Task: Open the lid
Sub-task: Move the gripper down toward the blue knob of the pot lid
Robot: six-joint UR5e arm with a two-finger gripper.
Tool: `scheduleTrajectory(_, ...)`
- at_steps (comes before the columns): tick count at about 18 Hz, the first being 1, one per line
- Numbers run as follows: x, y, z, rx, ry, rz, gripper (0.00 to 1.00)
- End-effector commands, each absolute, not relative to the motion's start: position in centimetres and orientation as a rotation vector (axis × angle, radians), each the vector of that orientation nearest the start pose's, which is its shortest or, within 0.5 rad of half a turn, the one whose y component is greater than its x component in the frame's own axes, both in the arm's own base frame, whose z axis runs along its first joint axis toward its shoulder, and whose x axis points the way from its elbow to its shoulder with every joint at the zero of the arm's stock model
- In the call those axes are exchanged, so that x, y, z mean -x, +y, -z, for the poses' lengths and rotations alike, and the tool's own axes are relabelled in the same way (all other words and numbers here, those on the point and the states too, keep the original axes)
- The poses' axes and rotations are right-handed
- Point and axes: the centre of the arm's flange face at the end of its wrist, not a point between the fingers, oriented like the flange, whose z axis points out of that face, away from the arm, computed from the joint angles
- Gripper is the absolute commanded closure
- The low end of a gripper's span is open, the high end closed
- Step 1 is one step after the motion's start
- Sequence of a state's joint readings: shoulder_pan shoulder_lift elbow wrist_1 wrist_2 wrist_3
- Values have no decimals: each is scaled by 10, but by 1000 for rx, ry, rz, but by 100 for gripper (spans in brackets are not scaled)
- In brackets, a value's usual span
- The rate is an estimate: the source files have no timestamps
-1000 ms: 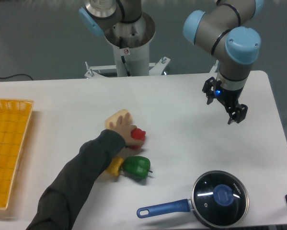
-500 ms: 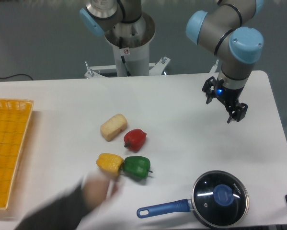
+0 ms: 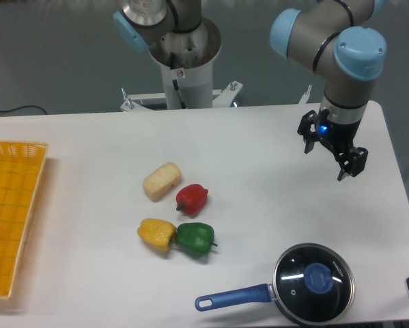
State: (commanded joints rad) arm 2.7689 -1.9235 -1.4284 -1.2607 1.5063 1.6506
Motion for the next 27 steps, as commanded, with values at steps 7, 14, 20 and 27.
scheduleTrajectory(7,556,414,-401,2988,722,-95,0)
scheduleTrajectory(14,564,438,-408,2984,736,-122,0)
scheduleTrajectory(20,569,461,-406,3026,751,-87,0)
scheduleTrajectory(27,575,490,-394,3039,698,-67,0)
